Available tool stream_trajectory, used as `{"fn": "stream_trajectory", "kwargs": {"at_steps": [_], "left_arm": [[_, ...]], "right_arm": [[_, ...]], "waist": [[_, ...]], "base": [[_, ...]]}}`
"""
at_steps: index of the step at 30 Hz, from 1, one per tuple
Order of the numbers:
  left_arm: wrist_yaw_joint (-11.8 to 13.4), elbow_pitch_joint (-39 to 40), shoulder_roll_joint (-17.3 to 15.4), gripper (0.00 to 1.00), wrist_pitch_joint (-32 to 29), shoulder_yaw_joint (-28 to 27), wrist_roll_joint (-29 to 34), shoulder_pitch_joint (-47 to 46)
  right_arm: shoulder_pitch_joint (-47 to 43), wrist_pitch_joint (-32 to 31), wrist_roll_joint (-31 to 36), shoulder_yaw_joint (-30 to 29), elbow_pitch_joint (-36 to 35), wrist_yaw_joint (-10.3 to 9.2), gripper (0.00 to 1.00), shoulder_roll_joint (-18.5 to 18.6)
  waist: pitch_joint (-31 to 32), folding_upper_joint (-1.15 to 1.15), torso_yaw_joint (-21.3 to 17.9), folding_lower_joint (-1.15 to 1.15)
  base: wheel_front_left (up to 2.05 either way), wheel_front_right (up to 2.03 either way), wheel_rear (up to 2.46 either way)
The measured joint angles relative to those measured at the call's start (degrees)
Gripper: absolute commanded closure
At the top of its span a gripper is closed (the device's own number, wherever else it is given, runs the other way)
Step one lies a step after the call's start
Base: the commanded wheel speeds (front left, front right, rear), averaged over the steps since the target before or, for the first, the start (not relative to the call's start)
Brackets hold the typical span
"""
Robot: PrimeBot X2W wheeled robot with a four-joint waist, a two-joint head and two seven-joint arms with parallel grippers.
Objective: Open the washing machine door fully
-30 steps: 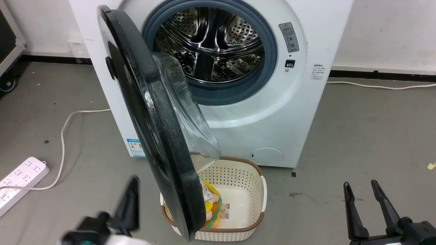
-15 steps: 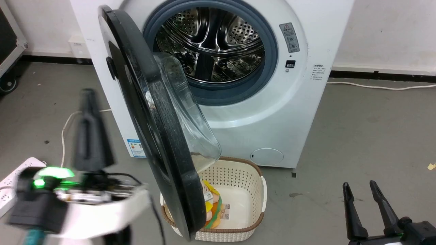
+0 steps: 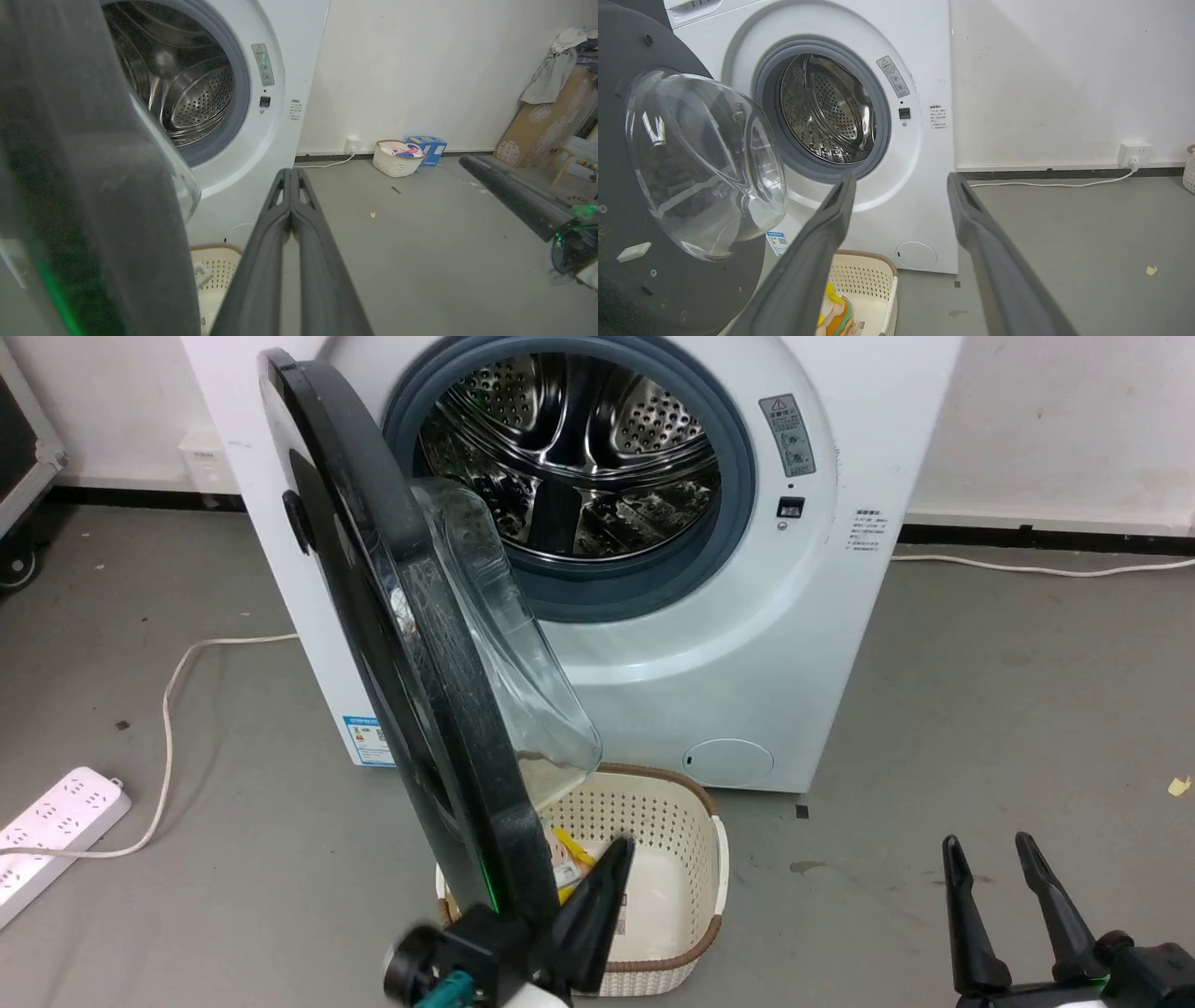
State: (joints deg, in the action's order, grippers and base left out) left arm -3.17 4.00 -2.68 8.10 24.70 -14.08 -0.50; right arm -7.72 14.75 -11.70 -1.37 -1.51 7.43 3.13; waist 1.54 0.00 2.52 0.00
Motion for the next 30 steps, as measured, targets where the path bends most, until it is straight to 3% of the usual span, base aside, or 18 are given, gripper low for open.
{"fn": "stream_trajectory", "kwargs": {"at_steps": [6, 15, 30], "left_arm": [[2.2, -9.5, -0.2, 1.00, -0.5, -0.8, -0.5, 0.2], [3.1, -13.6, 0.0, 1.00, 2.3, -1.4, -0.6, -0.9], [5.6, -12.5, -1.5, 1.00, 2.5, -3.3, -1.2, -0.7]], "right_arm": [[0.0, 0.0, -0.1, 0.2, 0.0, 0.00, 0.00, 0.0], [0.0, 0.0, -0.5, -0.1, 0.6, 0.00, 0.00, 0.0], [0.0, 0.0, -2.5, 0.3, 1.2, 0.00, 0.00, -0.1]], "waist": [[-0.5, 0.00, 0.0, 0.00], [-0.6, 0.00, 3.0, 0.00], [0.5, 0.00, 15.9, 0.00]], "base": [[0.00, 0.00, 0.00], [0.00, 0.00, 0.00], [0.00, 0.00, 0.00]]}}
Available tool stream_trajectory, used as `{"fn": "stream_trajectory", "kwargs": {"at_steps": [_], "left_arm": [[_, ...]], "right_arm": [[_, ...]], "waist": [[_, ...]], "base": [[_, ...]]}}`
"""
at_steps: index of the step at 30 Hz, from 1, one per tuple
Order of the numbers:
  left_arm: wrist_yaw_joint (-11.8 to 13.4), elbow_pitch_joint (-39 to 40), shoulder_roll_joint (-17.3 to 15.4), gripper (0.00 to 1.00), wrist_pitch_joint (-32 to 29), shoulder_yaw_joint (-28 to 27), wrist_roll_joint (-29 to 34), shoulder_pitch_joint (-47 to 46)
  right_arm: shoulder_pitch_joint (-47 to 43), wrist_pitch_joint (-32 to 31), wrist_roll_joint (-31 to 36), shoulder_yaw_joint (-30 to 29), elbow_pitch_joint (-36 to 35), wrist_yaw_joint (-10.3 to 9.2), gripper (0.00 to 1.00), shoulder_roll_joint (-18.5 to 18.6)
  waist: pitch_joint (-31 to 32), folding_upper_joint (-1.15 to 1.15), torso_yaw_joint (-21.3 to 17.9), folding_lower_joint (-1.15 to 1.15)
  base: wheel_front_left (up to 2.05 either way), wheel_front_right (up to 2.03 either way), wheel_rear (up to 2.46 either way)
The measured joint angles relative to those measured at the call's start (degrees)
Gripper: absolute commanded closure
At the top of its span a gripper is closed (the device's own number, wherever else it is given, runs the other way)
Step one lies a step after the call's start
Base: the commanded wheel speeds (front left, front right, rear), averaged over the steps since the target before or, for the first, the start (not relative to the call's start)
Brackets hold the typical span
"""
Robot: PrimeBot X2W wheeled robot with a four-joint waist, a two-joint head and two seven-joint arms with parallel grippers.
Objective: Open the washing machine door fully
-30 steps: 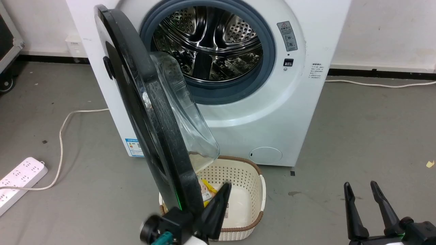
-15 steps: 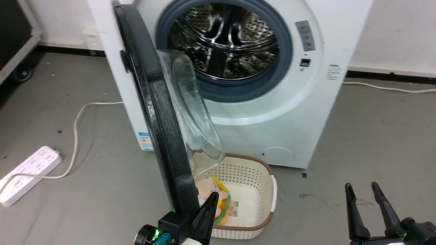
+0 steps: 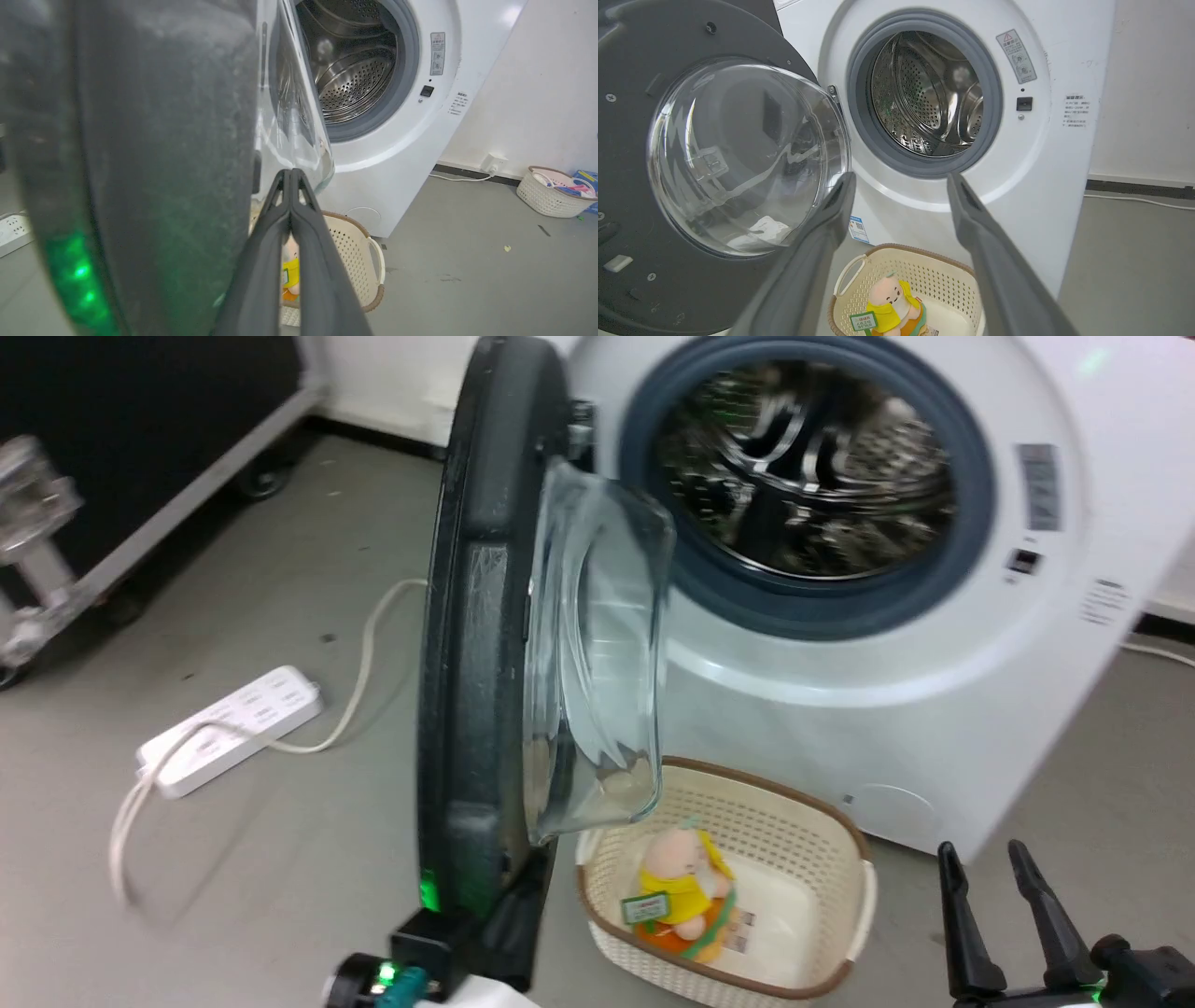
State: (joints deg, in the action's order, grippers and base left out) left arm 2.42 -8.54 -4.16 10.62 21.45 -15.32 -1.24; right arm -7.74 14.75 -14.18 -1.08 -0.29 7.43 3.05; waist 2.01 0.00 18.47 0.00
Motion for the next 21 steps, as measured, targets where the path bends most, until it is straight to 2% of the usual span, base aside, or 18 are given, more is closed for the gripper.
{"fn": "stream_trajectory", "kwargs": {"at_steps": [9, 21], "left_arm": [[2.1, 0.4, -3.0, 1.00, -0.1, -6.2, -2.6, -0.7], [2.5, -3.8, -9.7, 1.00, -0.3, -16.4, -8.0, -8.2]], "right_arm": [[0.0, 0.0, 0.2, 1.5, 0.7, 0.00, 0.00, 0.0], [2.3, 0.0, 5.0, 2.7, 0.4, 0.00, 0.00, 0.0]], "waist": [[-0.5, 0.00, 6.3, 0.00], [-7.4, 0.00, 5.9, 0.01]], "base": [[0.00, 0.00, 0.00], [0.00, 0.00, 0.00]]}}
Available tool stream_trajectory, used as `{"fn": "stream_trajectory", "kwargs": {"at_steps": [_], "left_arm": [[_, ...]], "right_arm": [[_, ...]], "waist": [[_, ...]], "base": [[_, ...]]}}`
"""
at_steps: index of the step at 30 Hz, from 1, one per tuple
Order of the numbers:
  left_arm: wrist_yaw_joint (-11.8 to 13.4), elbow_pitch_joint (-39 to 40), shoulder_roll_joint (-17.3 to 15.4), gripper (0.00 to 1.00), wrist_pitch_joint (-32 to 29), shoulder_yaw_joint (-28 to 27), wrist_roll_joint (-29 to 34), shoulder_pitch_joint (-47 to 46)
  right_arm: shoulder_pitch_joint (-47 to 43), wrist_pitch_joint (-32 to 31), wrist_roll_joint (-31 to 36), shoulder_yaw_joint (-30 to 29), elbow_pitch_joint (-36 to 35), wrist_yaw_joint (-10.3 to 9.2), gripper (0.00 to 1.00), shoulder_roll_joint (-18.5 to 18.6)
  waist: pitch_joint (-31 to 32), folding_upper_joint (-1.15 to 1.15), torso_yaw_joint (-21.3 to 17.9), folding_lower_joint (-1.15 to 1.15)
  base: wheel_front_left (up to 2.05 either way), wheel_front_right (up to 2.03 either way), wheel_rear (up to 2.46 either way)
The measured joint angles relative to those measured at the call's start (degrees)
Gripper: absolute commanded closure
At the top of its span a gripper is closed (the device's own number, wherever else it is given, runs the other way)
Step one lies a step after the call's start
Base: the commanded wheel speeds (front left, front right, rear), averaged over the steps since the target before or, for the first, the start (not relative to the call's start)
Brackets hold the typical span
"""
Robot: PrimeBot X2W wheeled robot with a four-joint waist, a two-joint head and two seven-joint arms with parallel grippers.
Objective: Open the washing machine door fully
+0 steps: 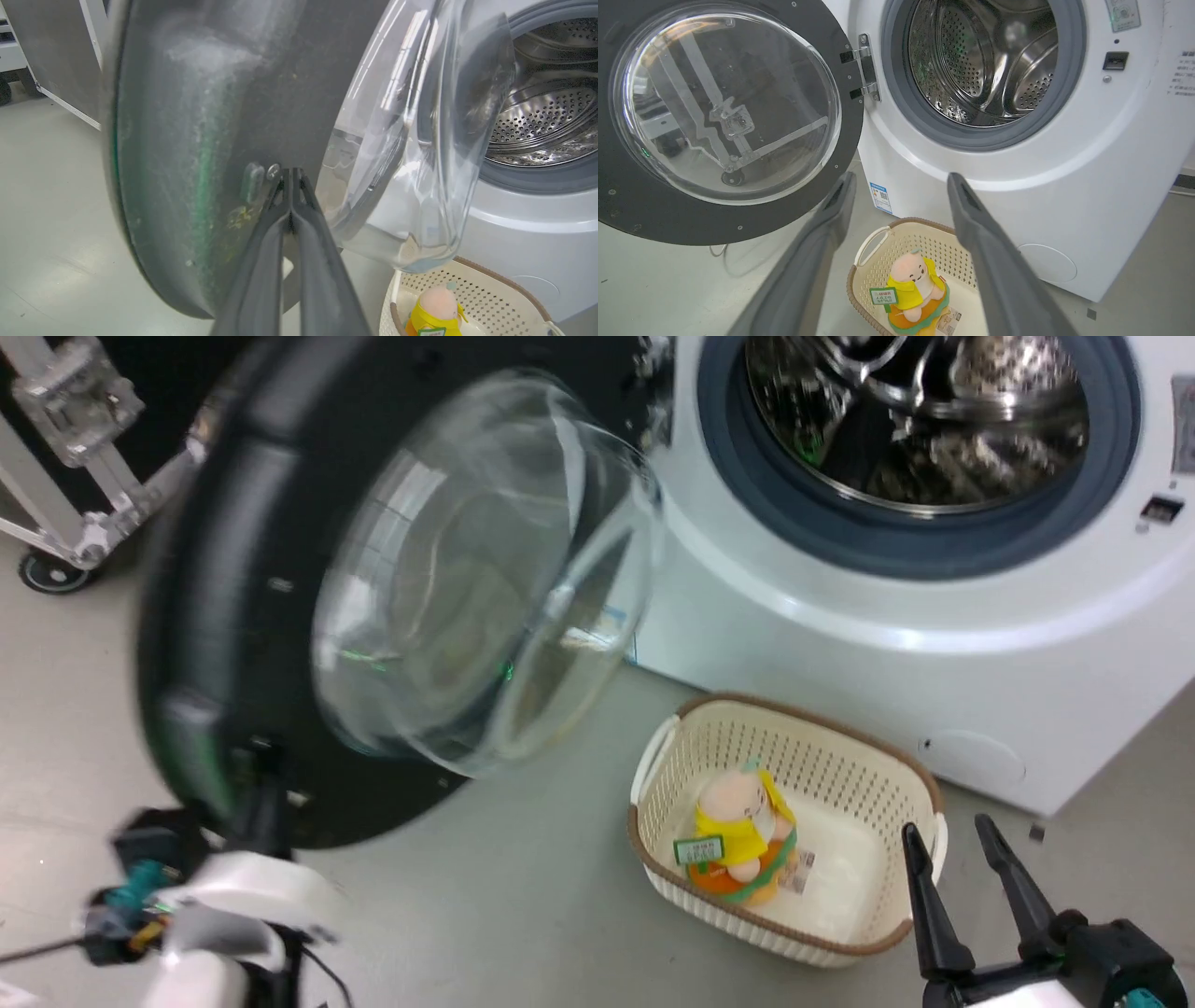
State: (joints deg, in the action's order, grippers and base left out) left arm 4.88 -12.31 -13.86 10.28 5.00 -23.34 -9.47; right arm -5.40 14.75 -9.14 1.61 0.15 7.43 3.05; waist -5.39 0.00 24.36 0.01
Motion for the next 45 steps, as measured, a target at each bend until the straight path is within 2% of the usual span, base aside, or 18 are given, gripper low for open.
{"fn": "stream_trajectory", "kwargs": {"at_steps": [7, 15, 26, 29, 33, 39, 45], "left_arm": [[-1.0, -5.8, -3.7, 1.00, 1.9, -6.9, -4.8, -4.7], [-2.6, -13.6, -7.5, 1.00, 3.3, -11.5, -7.1, -10.4], [-4.4, -18.2, -8.0, 1.00, 4.3, -11.8, -6.0, -13.6], [-5.0, -17.4, -6.9, 1.00, 4.4, -11.5, -4.7, -13.5], [-5.4, -11.6, -4.6, 1.00, 4.4, -11.3, -2.1, -12.3], [-6.1, -1.4, 0.9, 1.00, 4.4, -8.9, 0.7, -5.5], [-6.4, 4.5, 6.2, 1.00, 4.4, -3.9, 3.6, 1.1]], "right_arm": [[1.4, 0.0, 0.7, -0.2, 0.0, 0.00, 0.00, 0.7], [2.9, 0.0, 1.1, 0.0, -0.2, 0.00, 0.00, 1.9], [3.9, 0.0, 1.2, -0.5, -0.1, 0.00, 0.00, 2.2], [3.9, 0.0, 1.2, -0.6, 0.2, 0.00, 0.00, 2.1], [3.9, 0.0, 1.1, -1.4, 0.5, 0.00, 0.00, 1.7], [3.5, 0.0, 1.0, -3.1, 0.3, 0.00, 0.00, 0.6], [3.5, 0.0, 2.5, -5.4, -0.6, 0.00, 0.00, 0.5]], "waist": [[-4.5, 0.00, -2.0, 0.00], [-8.4, 0.00, -4.0, 0.00], [-9.3, 0.00, -5.2, -0.01], [-8.1, 0.00, -5.5, 0.00], [-5.7, 0.00, -6.0, -0.01], [-1.4, 0.00, -7.8, -0.02], [2.1, 0.00, -11.9, -0.02]], "base": [[0.00, 0.00, 0.00], [0.00, 0.00, 0.00], [0.00, 0.00, 0.00], [0.00, 0.00, 0.00], [0.00, 0.00, 0.00], [0.00, 0.00, 0.00], [0.00, 0.00, 0.00]]}}
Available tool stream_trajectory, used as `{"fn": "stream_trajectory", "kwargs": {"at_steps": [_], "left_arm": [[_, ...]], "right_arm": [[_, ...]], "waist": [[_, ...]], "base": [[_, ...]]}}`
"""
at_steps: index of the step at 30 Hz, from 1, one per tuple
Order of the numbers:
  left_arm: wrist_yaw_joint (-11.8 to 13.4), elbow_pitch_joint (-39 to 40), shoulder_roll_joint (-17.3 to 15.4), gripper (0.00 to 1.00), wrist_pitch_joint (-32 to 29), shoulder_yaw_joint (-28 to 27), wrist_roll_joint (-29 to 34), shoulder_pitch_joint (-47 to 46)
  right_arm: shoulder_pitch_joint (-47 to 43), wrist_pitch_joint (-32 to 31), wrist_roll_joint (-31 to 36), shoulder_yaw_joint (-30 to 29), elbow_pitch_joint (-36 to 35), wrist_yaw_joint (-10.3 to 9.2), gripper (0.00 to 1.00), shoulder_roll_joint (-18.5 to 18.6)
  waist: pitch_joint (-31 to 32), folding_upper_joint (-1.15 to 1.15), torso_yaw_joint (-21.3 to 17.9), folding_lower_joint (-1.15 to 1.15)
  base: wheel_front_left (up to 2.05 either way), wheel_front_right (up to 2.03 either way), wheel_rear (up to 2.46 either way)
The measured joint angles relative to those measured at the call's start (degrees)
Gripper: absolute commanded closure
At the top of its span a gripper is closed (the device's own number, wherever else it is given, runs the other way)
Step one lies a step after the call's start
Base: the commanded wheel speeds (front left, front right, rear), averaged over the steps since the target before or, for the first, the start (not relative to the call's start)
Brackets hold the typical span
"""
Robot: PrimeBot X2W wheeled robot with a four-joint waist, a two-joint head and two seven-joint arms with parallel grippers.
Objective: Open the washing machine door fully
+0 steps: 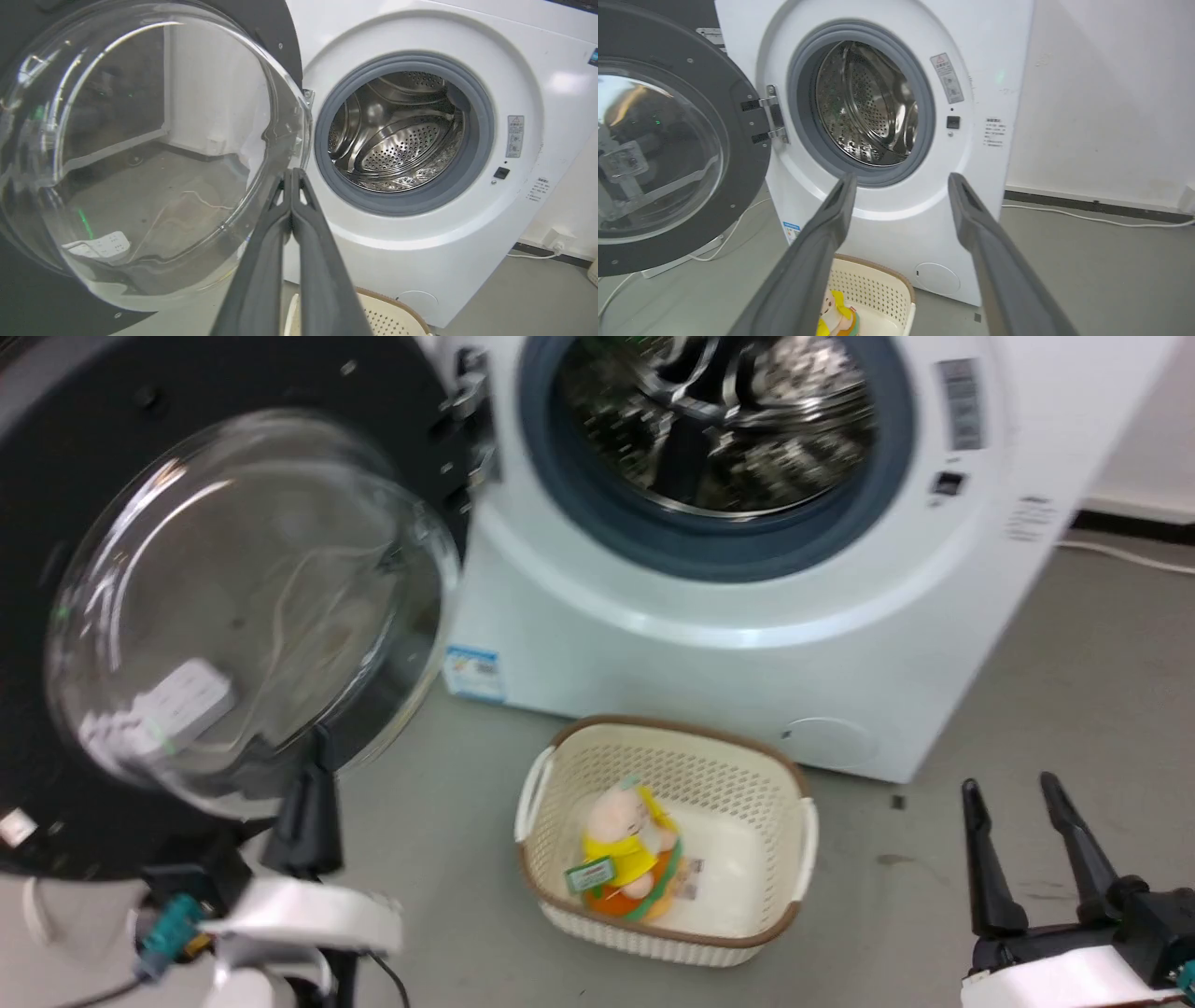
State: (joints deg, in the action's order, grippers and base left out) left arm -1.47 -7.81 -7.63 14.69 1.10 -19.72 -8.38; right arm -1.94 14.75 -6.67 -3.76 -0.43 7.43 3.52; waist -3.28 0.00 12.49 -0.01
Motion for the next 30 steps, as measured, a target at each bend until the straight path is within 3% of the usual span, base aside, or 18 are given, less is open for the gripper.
{"fn": "stream_trajectory", "kwargs": {"at_steps": [4, 5, 6, 7, 16, 30], "left_arm": [[0.3, 0.7, 1.6, 1.00, 0.0, 1.9, 1.3, 3.5], [0.3, 0.7, 1.8, 0.89, 0.0, 2.1, 1.6, 4.2], [0.3, 0.6, 1.8, 0.53, 0.0, 2.3, 2.0, 4.9], [0.3, 0.5, 1.9, 0.00, 0.0, 2.4, 2.4, 5.3], [0.5, -0.4, 3.5, 0.00, 0.0, 4.6, 5.7, 8.1], [1.0, -1.3, 4.6, 0.00, 0.0, 5.6, 9.1, 9.6]], "right_arm": [[-0.4, 0.0, 1.1, 0.1, -0.4, 0.00, 0.00, -0.1], [-0.5, 0.0, 1.3, 0.2, -0.5, 0.00, 0.00, -0.1], [-0.6, 0.0, 1.4, 0.2, -0.7, 0.00, 0.00, -0.1], [-1.0, 0.0, 1.4, 0.1, -0.8, 0.01, 0.00, -0.1], [-2.6, 0.0, 1.5, 0.3, -0.9, 0.00, 0.00, -0.2], [-3.7, 0.0, 1.6, 0.7, 1.4, 0.01, 0.00, -0.4]], "waist": [[2.0, 0.00, -3.3, 0.00], [2.5, 0.00, -4.1, 0.00], [2.9, 0.00, -4.9, 0.00], [3.2, 0.00, -5.6, 0.00], [5.0, 0.00, -9.9, 0.01], [5.6, 0.00, -10.9, 0.01]], "base": [[0.00, 0.00, 0.00], [0.00, 0.00, 0.00], [0.00, 0.00, 0.00], [0.00, 0.00, 0.00], [0.00, 0.00, 0.00], [0.00, 0.00, 0.00]]}}
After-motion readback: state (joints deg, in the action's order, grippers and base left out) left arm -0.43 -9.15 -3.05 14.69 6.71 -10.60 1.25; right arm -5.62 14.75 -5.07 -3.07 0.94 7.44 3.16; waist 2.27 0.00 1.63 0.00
